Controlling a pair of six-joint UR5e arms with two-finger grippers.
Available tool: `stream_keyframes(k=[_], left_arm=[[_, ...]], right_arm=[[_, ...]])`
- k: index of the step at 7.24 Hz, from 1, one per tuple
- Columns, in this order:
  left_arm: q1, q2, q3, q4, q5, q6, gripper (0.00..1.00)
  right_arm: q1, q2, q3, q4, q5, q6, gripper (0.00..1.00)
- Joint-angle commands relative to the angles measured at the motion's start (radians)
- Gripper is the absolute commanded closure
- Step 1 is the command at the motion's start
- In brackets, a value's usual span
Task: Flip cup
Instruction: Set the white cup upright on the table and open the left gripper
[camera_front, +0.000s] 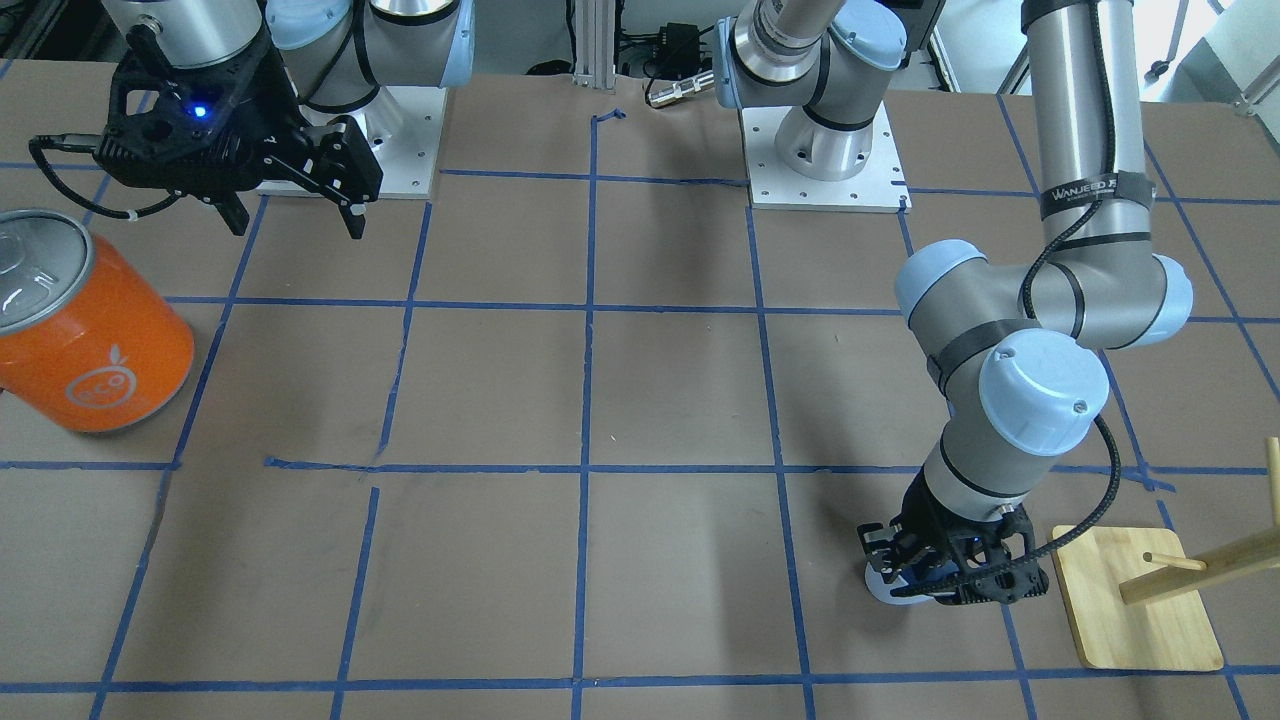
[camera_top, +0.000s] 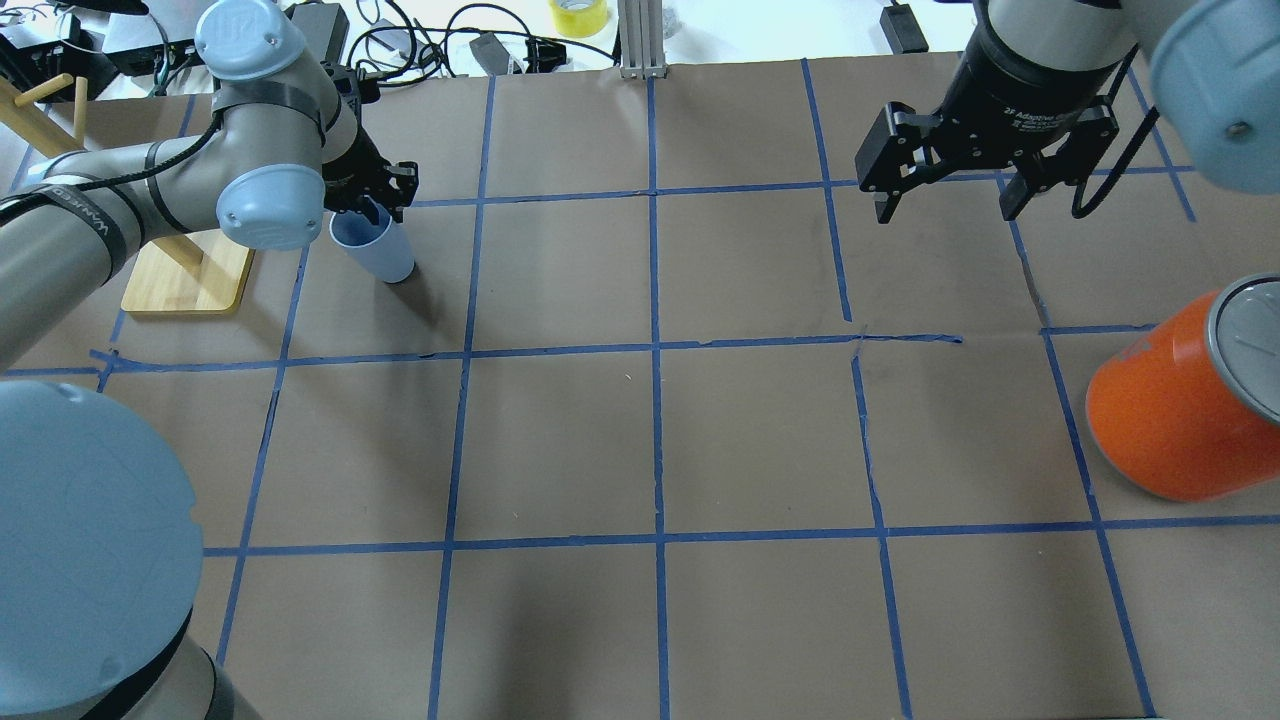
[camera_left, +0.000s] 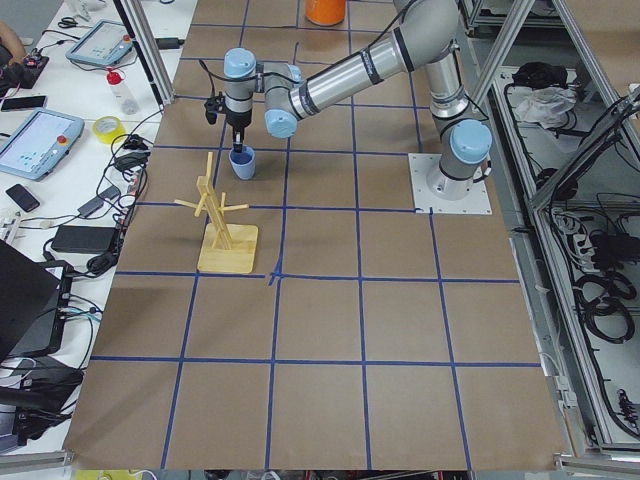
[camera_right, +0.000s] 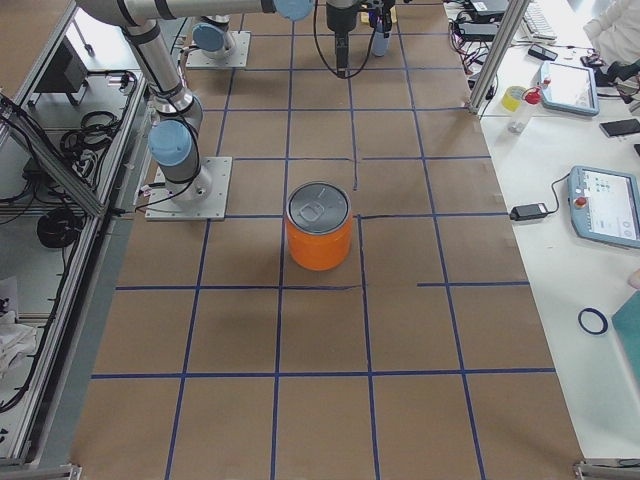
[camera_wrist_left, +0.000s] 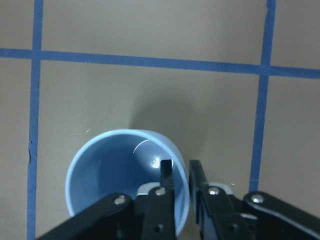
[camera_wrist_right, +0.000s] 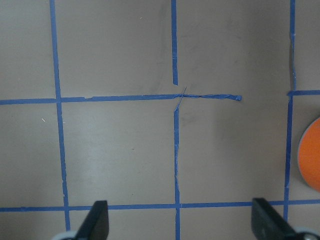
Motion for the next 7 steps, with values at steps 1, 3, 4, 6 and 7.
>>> stream_keyframes(k=[1,3,4,6,7], left_arm=[[-0.002,0.026,0.007,-0.004,-0.008,-0.010,0.00],[-0.052,0.105,0.014,-0.083,-0.005,-0.013,0.00],[-0.095,0.177,0.048,-0.263,-0.005,-0.016,0.00],[-0.179,0.279,0.160,-0.598,-0.027,-0.063,0.00],[-0.196,0.320,0.160,-0.628,-0.022,-0.080,0.00]], right_arm=[[0.000,0.000,0.000,0.000,0.000,0.001,0.00],[0.000,0.000,0.000,0.000,0.000,0.001,0.00],[0.000,0.000,0.000,0.000,0.000,0.001,0.00],[0.000,0.000,0.000,0.000,0.000,0.001,0.00],[0.000,0.000,0.000,0.000,0.000,0.000,0.00]])
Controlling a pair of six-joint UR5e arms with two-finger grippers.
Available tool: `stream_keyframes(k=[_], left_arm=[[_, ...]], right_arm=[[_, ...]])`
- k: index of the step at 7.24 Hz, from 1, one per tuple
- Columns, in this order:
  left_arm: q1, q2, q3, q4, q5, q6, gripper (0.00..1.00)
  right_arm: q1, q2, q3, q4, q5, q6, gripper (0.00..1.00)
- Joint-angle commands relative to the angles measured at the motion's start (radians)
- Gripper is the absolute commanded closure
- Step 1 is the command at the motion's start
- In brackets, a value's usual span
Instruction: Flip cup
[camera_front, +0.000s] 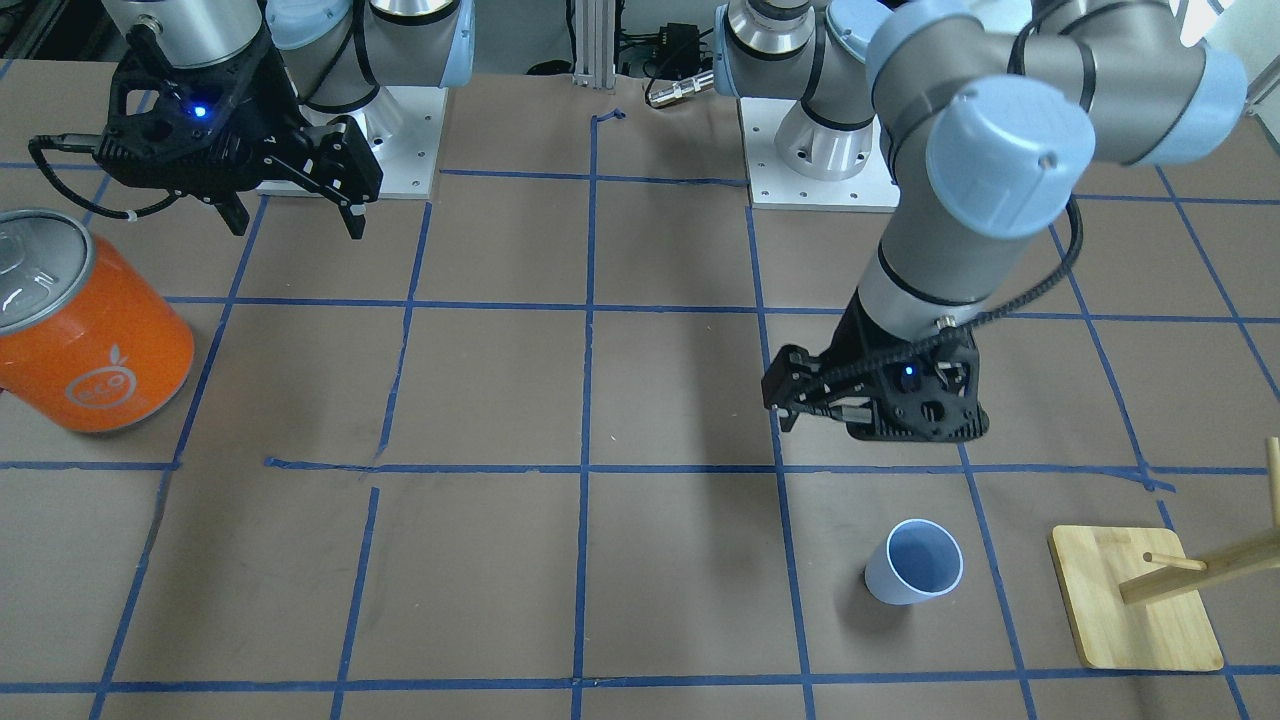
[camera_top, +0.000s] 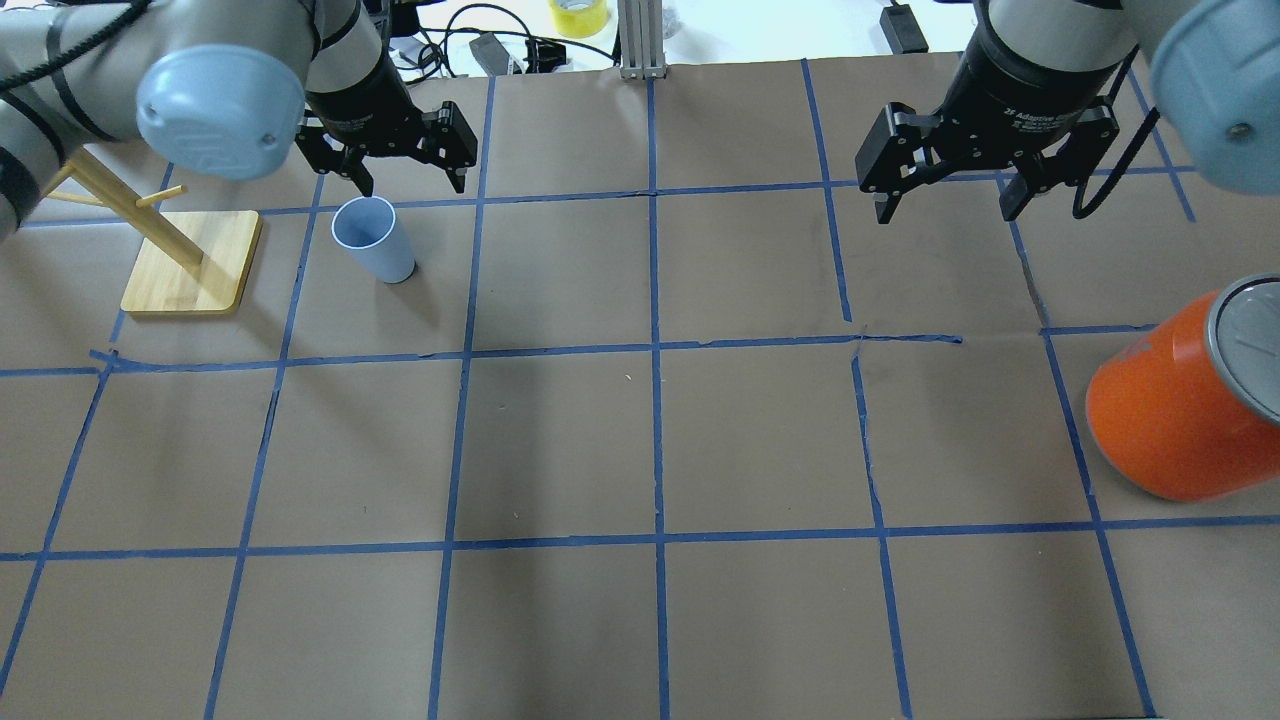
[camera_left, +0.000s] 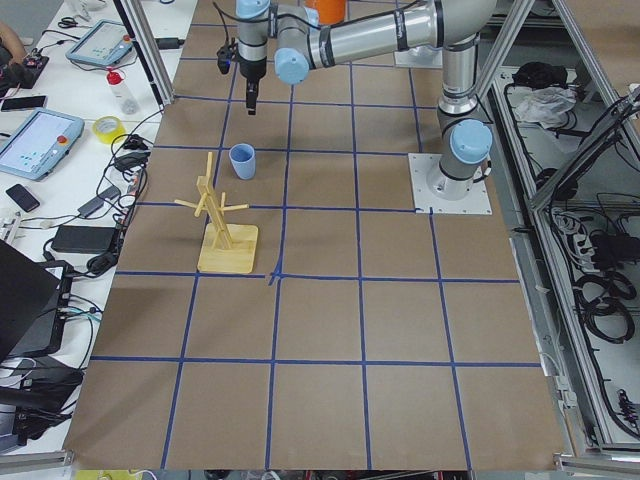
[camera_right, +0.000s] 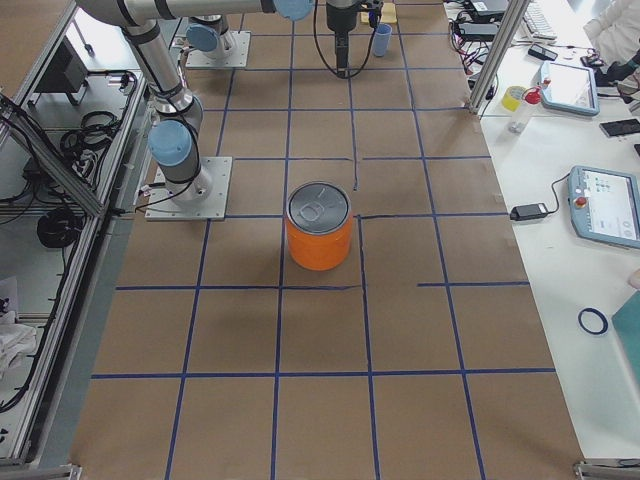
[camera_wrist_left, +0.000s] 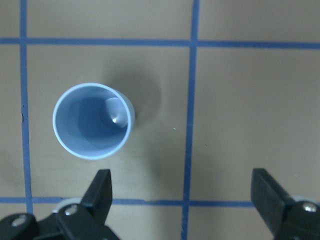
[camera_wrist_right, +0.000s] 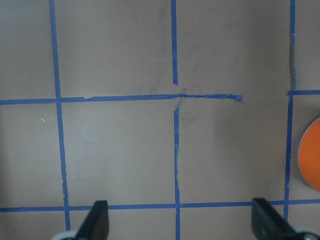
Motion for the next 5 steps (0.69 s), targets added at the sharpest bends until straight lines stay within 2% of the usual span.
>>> stream_keyframes(k=[1,4,5], left_arm=[[-0.041,0.115,0.011,-0.119,0.006,-0.022,0.00],[-0.039,0.203,-0.050,-0.160,0.021,-0.027,0.00],[-0.038,0.234,-0.065,-0.162,0.085,-0.047,0.00]], right_arm=[[0.000,-0.001,0.000,0.000,0.000,0.000,0.00],[0.000,-0.002,0.000,0.002,0.000,0.000,0.00],[0.000,-0.002,0.000,0.002,0.000,0.000,0.00]])
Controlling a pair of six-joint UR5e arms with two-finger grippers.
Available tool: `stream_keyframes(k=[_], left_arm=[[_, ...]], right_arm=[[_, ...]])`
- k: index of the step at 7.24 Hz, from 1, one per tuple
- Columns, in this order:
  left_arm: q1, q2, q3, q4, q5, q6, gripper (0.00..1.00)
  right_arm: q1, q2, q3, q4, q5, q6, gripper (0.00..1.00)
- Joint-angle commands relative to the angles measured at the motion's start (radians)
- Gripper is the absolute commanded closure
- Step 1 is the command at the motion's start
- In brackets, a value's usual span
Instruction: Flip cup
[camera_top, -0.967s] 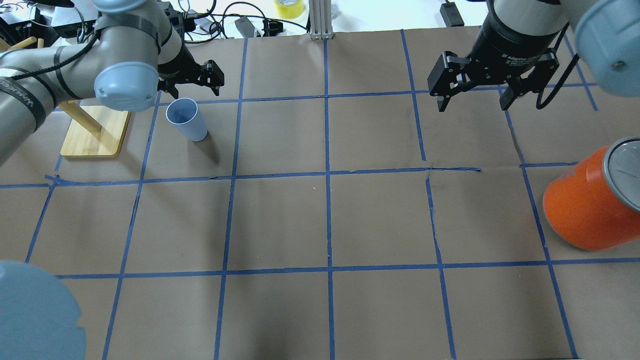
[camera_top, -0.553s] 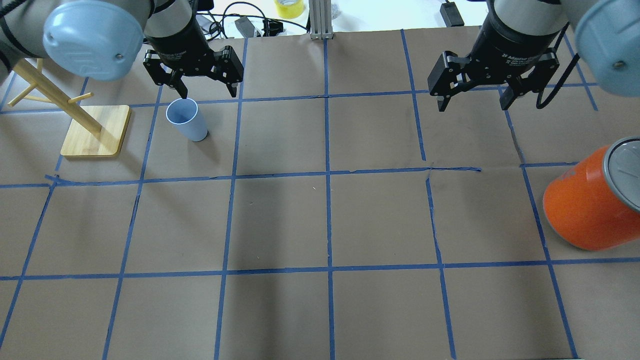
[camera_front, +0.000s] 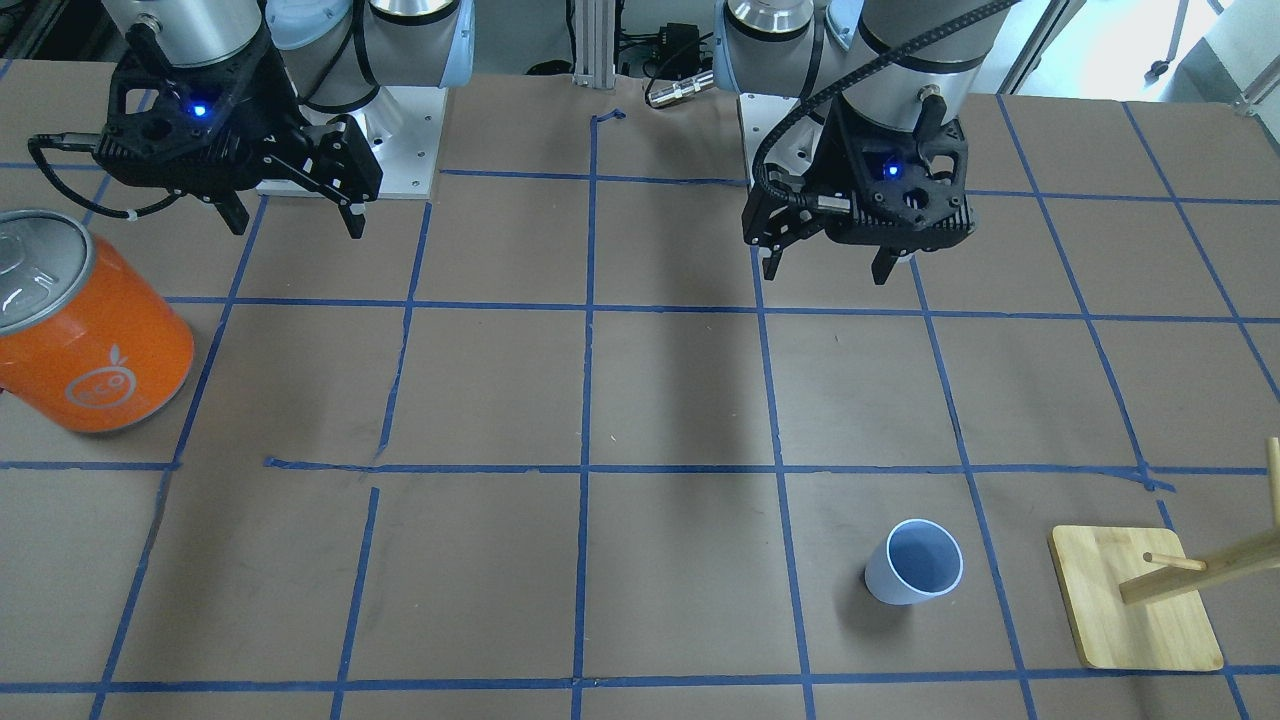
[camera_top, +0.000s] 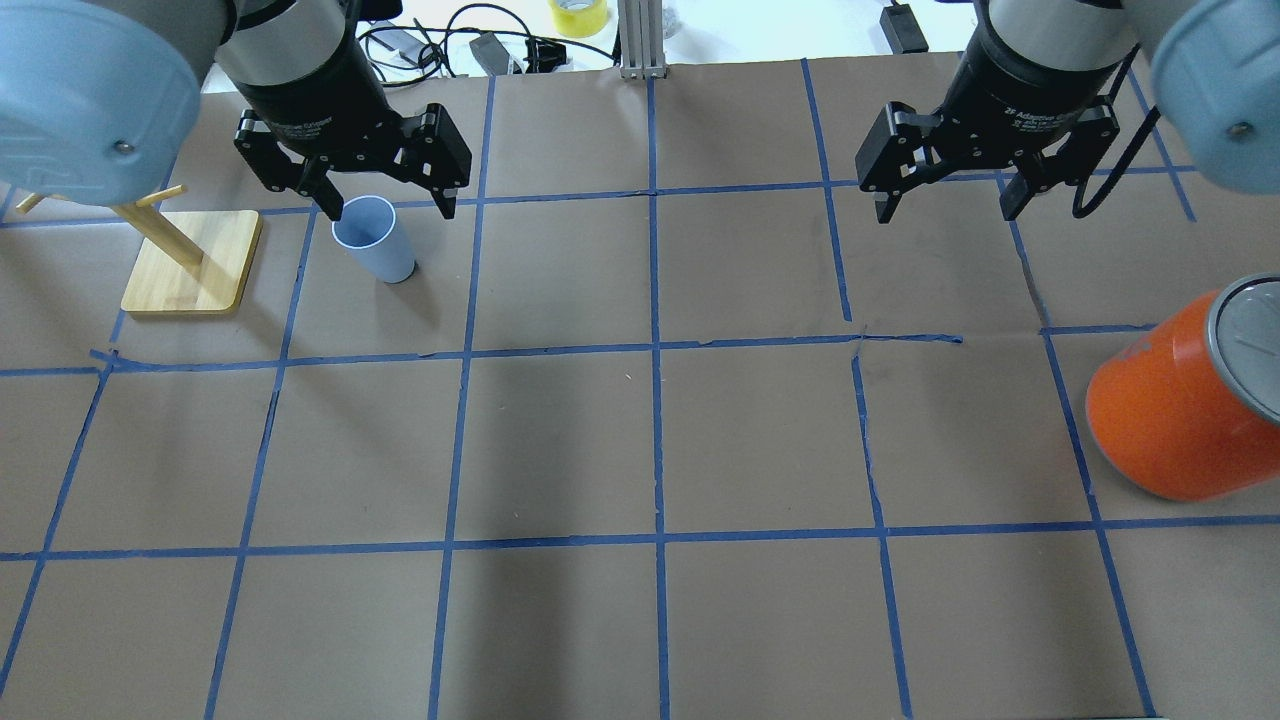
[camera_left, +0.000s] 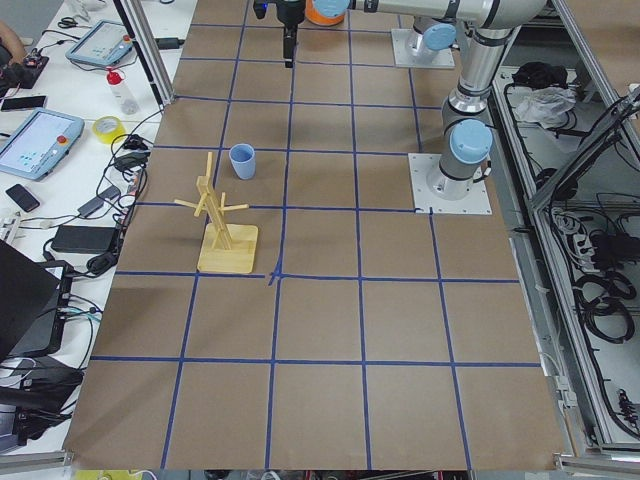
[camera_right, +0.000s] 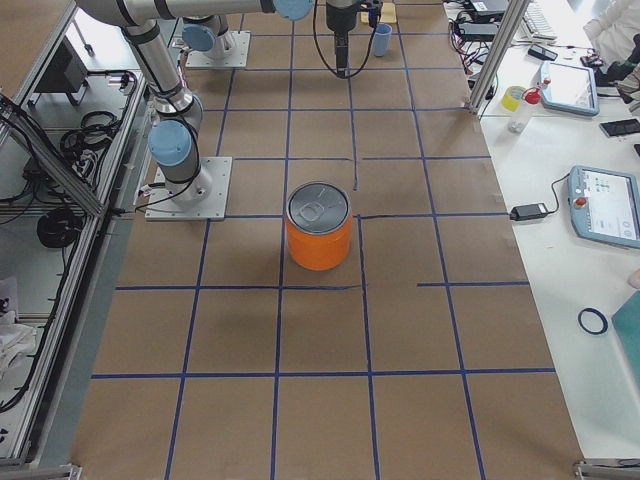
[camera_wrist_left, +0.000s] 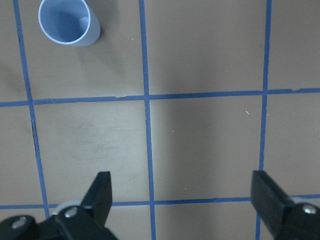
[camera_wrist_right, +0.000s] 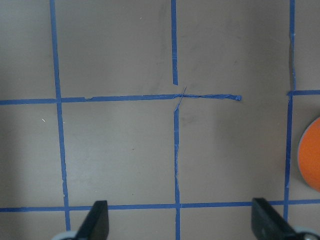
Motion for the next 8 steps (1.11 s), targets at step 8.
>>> stream_keyframes(k=[8], left_arm=[[0.017,0.023,-0.026,0.028,0.008,-0.005,0.00]], right_arm=[[0.000,0.001,0.002,-0.036,-0.002,0.005,0.00]])
